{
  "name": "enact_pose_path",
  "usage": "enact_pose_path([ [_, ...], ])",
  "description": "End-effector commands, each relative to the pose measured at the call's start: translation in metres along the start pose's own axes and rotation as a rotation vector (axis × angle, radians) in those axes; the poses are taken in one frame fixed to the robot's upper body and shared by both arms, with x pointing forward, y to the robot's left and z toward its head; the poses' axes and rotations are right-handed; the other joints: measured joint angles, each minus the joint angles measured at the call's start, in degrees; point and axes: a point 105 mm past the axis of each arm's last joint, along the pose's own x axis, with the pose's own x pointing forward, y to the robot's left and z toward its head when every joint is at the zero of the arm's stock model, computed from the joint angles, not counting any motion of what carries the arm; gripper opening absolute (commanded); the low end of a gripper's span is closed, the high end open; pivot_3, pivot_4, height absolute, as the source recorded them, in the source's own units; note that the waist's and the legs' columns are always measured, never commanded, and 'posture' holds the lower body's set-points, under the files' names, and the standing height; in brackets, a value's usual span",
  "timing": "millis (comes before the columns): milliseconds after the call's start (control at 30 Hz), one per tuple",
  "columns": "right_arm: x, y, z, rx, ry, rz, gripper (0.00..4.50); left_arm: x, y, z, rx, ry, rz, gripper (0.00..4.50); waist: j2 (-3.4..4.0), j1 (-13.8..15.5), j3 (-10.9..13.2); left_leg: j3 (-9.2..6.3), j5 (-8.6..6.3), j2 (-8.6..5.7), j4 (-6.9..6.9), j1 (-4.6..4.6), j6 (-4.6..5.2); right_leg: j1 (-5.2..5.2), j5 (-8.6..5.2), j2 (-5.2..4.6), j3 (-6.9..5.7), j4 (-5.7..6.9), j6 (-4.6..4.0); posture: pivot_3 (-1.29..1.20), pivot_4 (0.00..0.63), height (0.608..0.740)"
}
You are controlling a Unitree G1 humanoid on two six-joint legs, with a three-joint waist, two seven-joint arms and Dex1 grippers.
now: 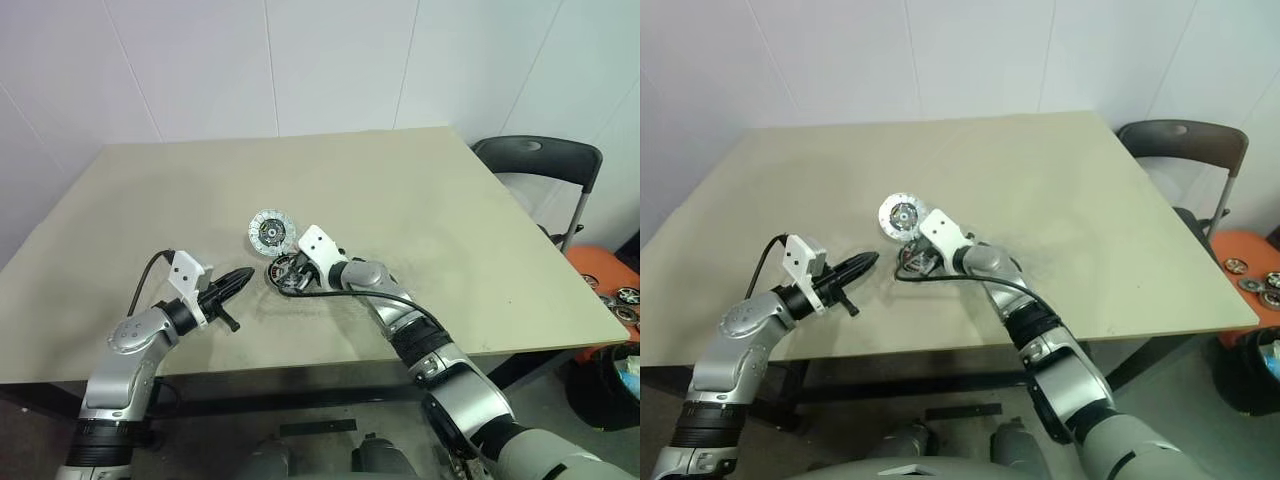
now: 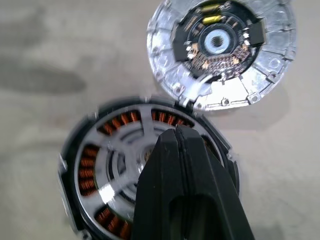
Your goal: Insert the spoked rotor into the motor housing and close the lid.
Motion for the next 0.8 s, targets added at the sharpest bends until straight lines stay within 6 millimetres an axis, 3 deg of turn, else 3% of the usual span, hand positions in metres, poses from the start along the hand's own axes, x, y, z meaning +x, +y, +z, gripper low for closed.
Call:
enact_pose_path([
  [33, -0.008, 0.005, 0.057, 0.190, -0.232, 0.106, 0.01, 0.000, 0.004, 0.008, 0.038, -0.029, 0.006, 0.00, 0.01, 0.0, 0.0, -0.02, 0.00, 0.01, -0.01, 0.03, 0.00, 0.00, 0.00, 0.00, 0.00, 0.00, 0.00, 0.00, 0.000, 0.740],
  [167, -0.019, 0.020, 0.074, 0.099, -0.255, 0.253, 0.01, 0.000, 0.005, 0.010, 0.038, -0.040, -0.007, 0.00, 0.02, 0.0, 0.0, -0.02, 0.00, -0.01, -0.01, 0.03, 0.00, -0.01, 0.00, -0.02, -0.01, -0.03, 0.01, 0.00, 0.000, 0.740],
  [333, -0.031, 0.035, 0.043, -0.339, 0.007, 0.428, 0.01, -0.008, 0.005, 0.006, 0.035, -0.036, -0.028, 0.00, 0.03, 0.1, 0.0, 0.00, -0.01, -0.04, 0.00, 0.24, 0.00, 0.10, -0.02, -0.07, -0.05, -0.07, 0.00, 0.00, 0.000, 0.740],
  [567, -0.048, 0.036, 0.040, -0.642, 0.184, 0.569, 0.01, -0.017, 0.009, 0.002, 0.056, -0.024, -0.006, 0.00, 0.03, 0.0, 0.0, 0.00, -0.01, 0.05, -0.07, 0.21, 0.00, 0.03, -0.02, -0.09, -0.04, -0.07, 0.01, 0.00, 0.000, 0.740],
  [767, -0.040, 0.026, 0.038, -0.782, 0.232, 0.532, 0.01, -0.019, 0.006, 0.007, 0.067, -0.028, 0.004, 0.00, 0.00, 0.2, 0.0, -0.02, -0.02, 0.01, -0.05, 0.23, -0.01, 0.07, -0.02, -0.11, -0.07, -0.08, 0.00, 0.00, 0.000, 0.740],
  [800, -0.038, 0.024, 0.036, -0.800, 0.240, 0.525, 0.38, -0.019, 0.006, 0.008, 0.068, -0.028, 0.006, 0.00, -0.01, 0.3, 0.0, -0.02, -0.02, 0.00, -0.04, 0.23, -0.01, 0.08, -0.02, -0.11, -0.07, -0.08, 0.00, 0.00, 0.000, 0.740],
])
